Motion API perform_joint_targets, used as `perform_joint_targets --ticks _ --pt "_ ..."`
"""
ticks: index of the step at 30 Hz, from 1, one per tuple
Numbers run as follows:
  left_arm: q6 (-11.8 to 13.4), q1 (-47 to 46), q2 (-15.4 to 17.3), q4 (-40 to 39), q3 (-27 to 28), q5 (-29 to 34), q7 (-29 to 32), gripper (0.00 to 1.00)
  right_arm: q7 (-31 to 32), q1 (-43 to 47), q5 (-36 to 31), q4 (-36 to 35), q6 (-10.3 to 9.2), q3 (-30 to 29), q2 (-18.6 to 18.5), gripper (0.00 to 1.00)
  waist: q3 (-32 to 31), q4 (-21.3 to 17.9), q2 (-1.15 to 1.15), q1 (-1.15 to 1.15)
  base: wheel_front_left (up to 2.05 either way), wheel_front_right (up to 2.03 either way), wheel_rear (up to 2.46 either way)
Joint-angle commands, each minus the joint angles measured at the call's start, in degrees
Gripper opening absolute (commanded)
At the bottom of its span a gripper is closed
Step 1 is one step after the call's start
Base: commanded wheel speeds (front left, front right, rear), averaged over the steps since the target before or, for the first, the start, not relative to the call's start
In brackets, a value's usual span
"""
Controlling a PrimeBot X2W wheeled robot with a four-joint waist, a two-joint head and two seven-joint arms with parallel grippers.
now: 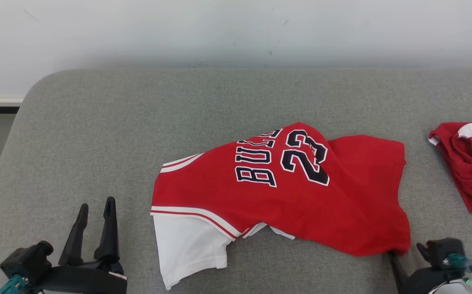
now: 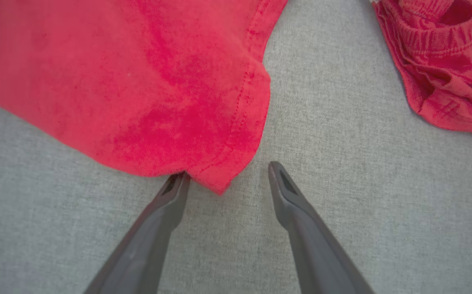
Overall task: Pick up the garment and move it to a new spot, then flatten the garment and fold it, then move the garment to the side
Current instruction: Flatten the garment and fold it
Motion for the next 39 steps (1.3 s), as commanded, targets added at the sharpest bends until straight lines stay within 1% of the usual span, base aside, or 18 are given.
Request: perform_joint_targets --ticks 1,3,5,6,9,10,13,15,18,22,26,30,33,39 --pt "-0.28 -0.19 0.74 0.23 -0.21 0.81 -0.05 1.0 -1.55 -1.11 2.19 -0.61 -0.04 -0.76 0.35 1.0 -0.54 -0.1 0.0 0.0 0.0 0.0 0.0" --pt "-0.81 0.16 0.87 0.52 -0.59 1.38 -0.19 1.0 -4.02 -1.34 5.37 -1.23 -0.04 -1.18 1.01 1.0 -1.24 -0.19 0.0 0.0 0.0 0.0 0.0" --pt "-1.3 0.33 0.86 0.59 -0.78 1.84 -0.3 1.0 -6.57 -1.93 10.2 -1.82 -0.04 -1.32 1.41 1.0 -1.84 -0.4 0.0 0.0 0.0 0.0 0.0" --pt "-1.3 0.33 0.86 0.59 -0.78 1.84 -0.3 1.0 -6.57 -1.93 10.2 -1.82 -0.04 -1.32 1.41 1.0 -1.84 -0.4 0.0 0.0 0.0 0.0 0.0" --pt "-2.03 -0.01 0.92 0.65 -1.12 3.45 -0.54 1.0 -10.37 -2.47 15.88 -2.3 -0.04 -0.37 1.67 1.0 -2.83 -0.77 0.0 0.0 0.0 0.0 0.0" --pt "-2.31 -0.37 1.06 0.53 -1.22 4.34 -0.63 1.0 -11.55 -2.68 17.37 -2.29 -0.04 -0.02 1.69 1.0 -3.12 -0.88 0.0 0.0 0.0 0.0 0.0" --pt "-2.03 -1.25 1.08 0.03 -1.01 8.33 -0.64 1.0 -15.69 -3.45 20.81 -2.27 -0.03 1.07 1.77 1.0 -4.24 -1.26 0.0 0.0 0.0 0.0 0.0" --pt "-2.21 -0.41 0.18 -0.31 -0.31 11.71 -0.67 1.0 -19.76 -4.11 22.54 -1.93 -0.03 2.66 1.73 1.0 -5.38 -1.69 0.0 0.0 0.0 0.0 0.0" --pt "-2.36 0.68 -0.64 0.38 0.49 13.86 -0.68 1.0 -23.0 -4.57 23.41 -1.37 -0.03 3.89 1.75 1.0 -6.47 -2.16 0.0 0.0 0.0 0.0 0.0" --pt "-1.77 1.49 -0.78 2.31 0.95 15.82 -0.68 1.0 -24.75 -5.1 23.57 -0.42 -0.03 4.83 1.75 1.0 -7.83 -2.84 0.0 0.0 0.0 0.0 0.0" --pt "-1.34 2.11 -0.6 4.11 1.12 16.11 -0.26 1.0 -24.31 -5.34 23.86 0.05 -0.03 5.51 1.75 1.0 -8.93 -3.52 0.0 0.0 0.0 0.0 0.0" --pt "-0.25 2.75 0.06 4.68 1.62 15.25 2.45 1.0 -23.82 -5.57 20.85 -0.56 -0.03 5.28 1.74 1.0 -9.58 -4.12 0.0 0.0 0.0 0.0 0.0" --pt "0.59 3.98 0.76 4.36 1.99 14.59 5.0 1.0 -22.8 -5.66 18.79 -0.69 -0.03 5.71 1.75 1.0 -9.77 -4.72 0.0 0.0 0.0 0.0 0.0" --pt "2.31 5.51 1.67 1.96 2.58 14.59 6.92 1.0 -22.16 -5.34 17.61 -0.39 -0.03 5.66 1.76 1.0 -9.5 -5.04 0.0 0.0 0.0 0.0 0.0"
